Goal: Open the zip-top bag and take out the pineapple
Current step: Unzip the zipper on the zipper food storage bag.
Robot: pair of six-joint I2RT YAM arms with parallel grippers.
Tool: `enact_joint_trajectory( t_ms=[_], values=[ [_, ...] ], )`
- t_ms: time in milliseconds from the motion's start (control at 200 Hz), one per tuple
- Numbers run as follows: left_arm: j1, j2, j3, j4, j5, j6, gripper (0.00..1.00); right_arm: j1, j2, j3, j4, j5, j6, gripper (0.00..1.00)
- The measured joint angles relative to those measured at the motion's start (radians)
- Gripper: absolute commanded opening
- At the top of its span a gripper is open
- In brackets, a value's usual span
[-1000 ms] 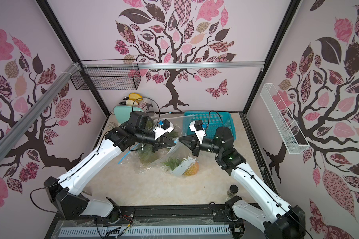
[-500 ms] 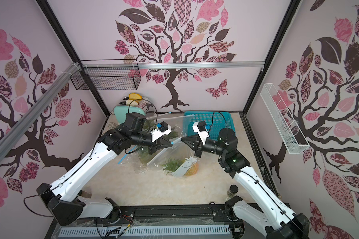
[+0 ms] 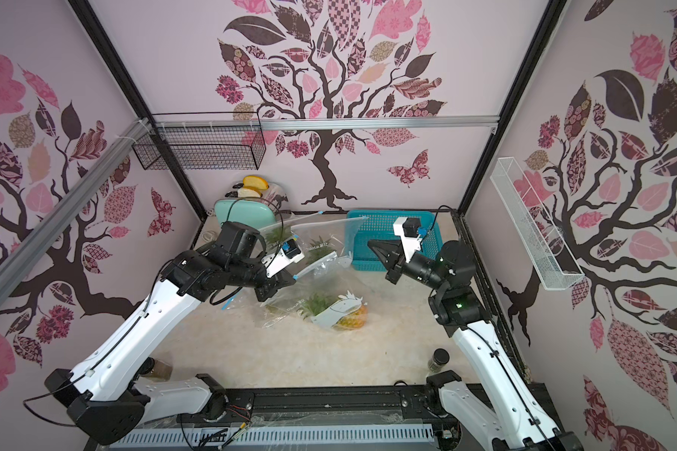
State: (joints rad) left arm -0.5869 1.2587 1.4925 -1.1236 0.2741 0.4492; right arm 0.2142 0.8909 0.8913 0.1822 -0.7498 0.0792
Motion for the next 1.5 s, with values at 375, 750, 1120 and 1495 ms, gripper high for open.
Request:
enact_joint_trajectory(
  t_ms=[375, 750, 1120, 1495],
  values=[
    [0.0, -0.037, 0.084, -0.056, -0.013, -0.034, 0.0, -0.013, 0.117, 0.034, -0.042, -0.203, 0.035, 0.59],
    [-0.003, 0.003, 0.099, -0.023, 0.058, -0.033, 0.0, 0.184, 0.302, 0.138, -0.156, -0.282, -0.061, 0.74],
    [-0.004, 0.002, 0.079, 0.007, 0.098, -0.033, 0.0, 0.182, 0.41, 0.172, -0.145, -0.267, -0.075, 0.79],
    [-0.005, 0.002, 0.076, 0.015, 0.113, -0.033, 0.0, 0.182, 0.408, 0.206, -0.157, -0.158, -0.123, 0.84]
  ],
)
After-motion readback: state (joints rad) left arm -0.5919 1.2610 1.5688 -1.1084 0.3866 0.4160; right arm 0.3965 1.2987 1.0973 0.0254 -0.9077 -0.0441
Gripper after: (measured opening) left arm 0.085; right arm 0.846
